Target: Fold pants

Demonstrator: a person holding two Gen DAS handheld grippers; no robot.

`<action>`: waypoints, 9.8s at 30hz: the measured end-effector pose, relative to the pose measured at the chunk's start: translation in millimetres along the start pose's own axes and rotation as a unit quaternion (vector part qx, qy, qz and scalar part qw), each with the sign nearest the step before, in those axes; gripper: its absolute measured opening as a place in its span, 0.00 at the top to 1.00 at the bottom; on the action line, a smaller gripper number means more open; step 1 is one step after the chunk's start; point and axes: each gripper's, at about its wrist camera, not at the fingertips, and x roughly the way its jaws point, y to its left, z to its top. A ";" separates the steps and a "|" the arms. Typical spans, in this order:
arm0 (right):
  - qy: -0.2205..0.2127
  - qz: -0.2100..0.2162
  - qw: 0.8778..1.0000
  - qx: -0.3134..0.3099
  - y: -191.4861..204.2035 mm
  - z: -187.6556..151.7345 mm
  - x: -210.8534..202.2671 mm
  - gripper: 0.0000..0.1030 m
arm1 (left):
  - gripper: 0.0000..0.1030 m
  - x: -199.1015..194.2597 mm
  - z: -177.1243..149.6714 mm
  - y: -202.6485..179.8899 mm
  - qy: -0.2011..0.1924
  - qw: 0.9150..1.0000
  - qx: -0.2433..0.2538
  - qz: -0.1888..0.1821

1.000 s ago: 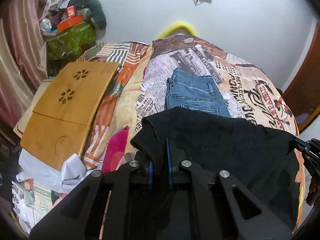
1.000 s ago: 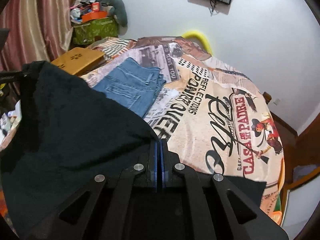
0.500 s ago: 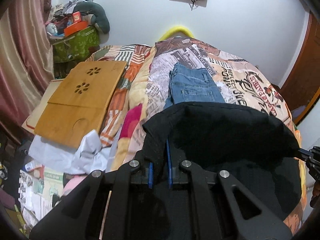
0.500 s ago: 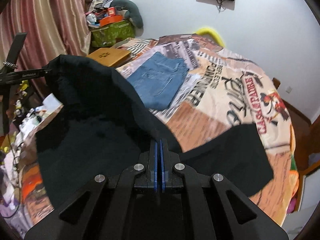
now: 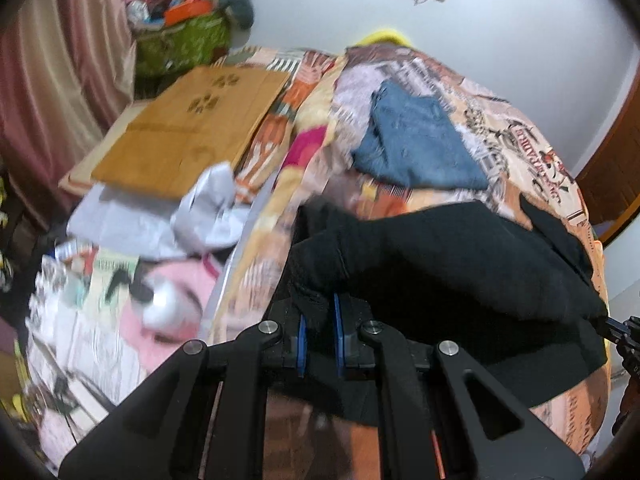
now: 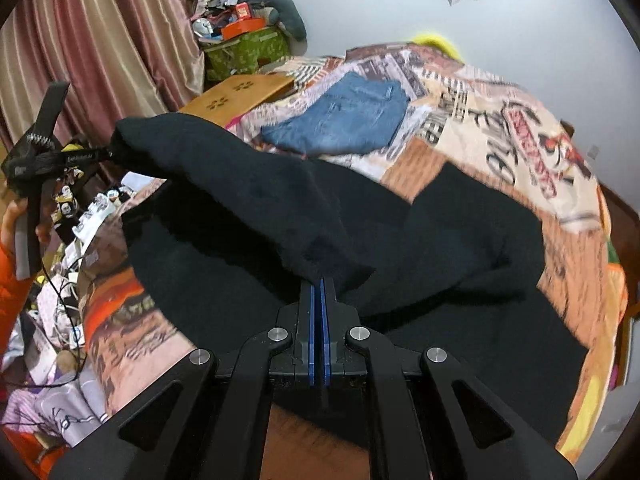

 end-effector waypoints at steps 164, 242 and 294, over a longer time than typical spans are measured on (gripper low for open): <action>0.054 0.010 0.998 -0.018 -30.1 124.2 117.1 0.54 | 0.40 111.0 44.4 -7.0 0.098 0.993 0.042 -0.041; 0.046 -0.022 0.998 -0.047 9.3 1.1 22.7 0.47 | 0.70 70.1 -23.7 -3.2 0.086 0.995 0.013 0.040; 0.018 0.020 1.000 0.007 -12.9 -29.5 15.1 0.94 | 0.90 23.5 -69.3 -180.7 0.072 0.963 0.248 -0.078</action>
